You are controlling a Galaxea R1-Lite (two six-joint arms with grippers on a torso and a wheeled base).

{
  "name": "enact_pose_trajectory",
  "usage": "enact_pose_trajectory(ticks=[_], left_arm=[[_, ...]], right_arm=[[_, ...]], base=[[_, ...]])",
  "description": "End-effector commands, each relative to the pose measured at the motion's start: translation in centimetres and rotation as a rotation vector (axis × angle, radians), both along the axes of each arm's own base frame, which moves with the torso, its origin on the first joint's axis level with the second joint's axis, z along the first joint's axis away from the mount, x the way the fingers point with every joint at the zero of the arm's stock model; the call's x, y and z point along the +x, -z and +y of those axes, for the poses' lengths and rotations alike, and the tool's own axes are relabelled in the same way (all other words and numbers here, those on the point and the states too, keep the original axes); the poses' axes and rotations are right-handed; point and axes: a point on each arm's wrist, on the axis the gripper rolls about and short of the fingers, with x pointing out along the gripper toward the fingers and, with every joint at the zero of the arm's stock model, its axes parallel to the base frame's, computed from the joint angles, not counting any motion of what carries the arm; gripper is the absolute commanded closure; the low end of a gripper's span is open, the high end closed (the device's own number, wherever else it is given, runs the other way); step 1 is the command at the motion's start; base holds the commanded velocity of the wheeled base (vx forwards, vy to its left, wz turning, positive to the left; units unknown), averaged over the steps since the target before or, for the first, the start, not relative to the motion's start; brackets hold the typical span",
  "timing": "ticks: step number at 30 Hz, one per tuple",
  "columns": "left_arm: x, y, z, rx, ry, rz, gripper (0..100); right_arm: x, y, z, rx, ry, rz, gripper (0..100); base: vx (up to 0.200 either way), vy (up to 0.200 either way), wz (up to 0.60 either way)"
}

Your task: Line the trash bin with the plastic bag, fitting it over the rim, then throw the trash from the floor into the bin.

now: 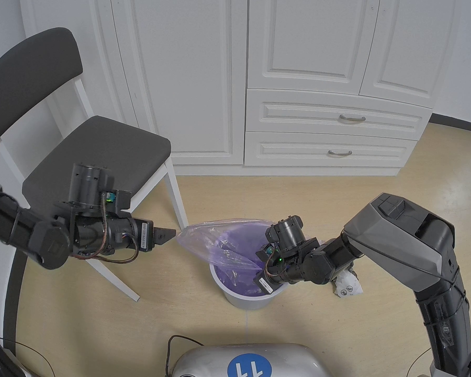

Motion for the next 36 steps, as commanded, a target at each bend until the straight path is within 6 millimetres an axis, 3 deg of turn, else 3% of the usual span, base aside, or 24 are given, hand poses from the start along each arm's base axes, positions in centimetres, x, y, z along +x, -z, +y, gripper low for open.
enact_pose_trajectory(ticks=[1,4,10,24,25,31,33,36], left_arm=[[-4.7,-2.3,1.6,-0.039,-0.002,-0.109,0],[-6.3,-2.1,2.2,-0.044,-0.002,-0.121,0],[-8.0,-2.0,3.6,-0.076,0.001,-0.145,0],[-8.4,-1.7,4.6,-0.096,0.001,-0.134,0],[-8.3,-1.7,4.6,-0.096,-0.002,-0.131,0],[-7.3,-1.3,4.1,-0.114,0.051,-0.107,0],[-6.0,-0.9,3.4,-0.113,0.07,-0.089,0],[-4.3,-0.6,2.5,-0.111,0.084,-0.082,0]], right_arm=[[-3.4,-2.3,0.4,-0.008,-0.049,0.011,100],[-5.0,-2.8,0.4,-0.01,-0.073,0.014,100],[-7.6,-2.0,1.1,-0.009,-0.121,0.015,100],[-9.0,-1.3,1.2,-0.02,-0.158,0.055,100],[-9.2,-1.4,1.2,-0.019,-0.163,0.056,0],[-11.0,-3.9,1.0,0.015,-0.175,0.039,0],[-12.6,-5.9,1.0,0.052,-0.194,0.007,0],[-13.6,-6.6,0.7,0.062,-0.205,-0.01,0]], base=[[0.0,0.0,0.0],[0.0,0.0,0.0],[0.0,0.0,0.0],[0.0,0.0,0.0],[0.0,0.0,0.0],[0.0,0.0,0.0],[0.0,0.0,0.0],[0.0,0.0,0.0]])
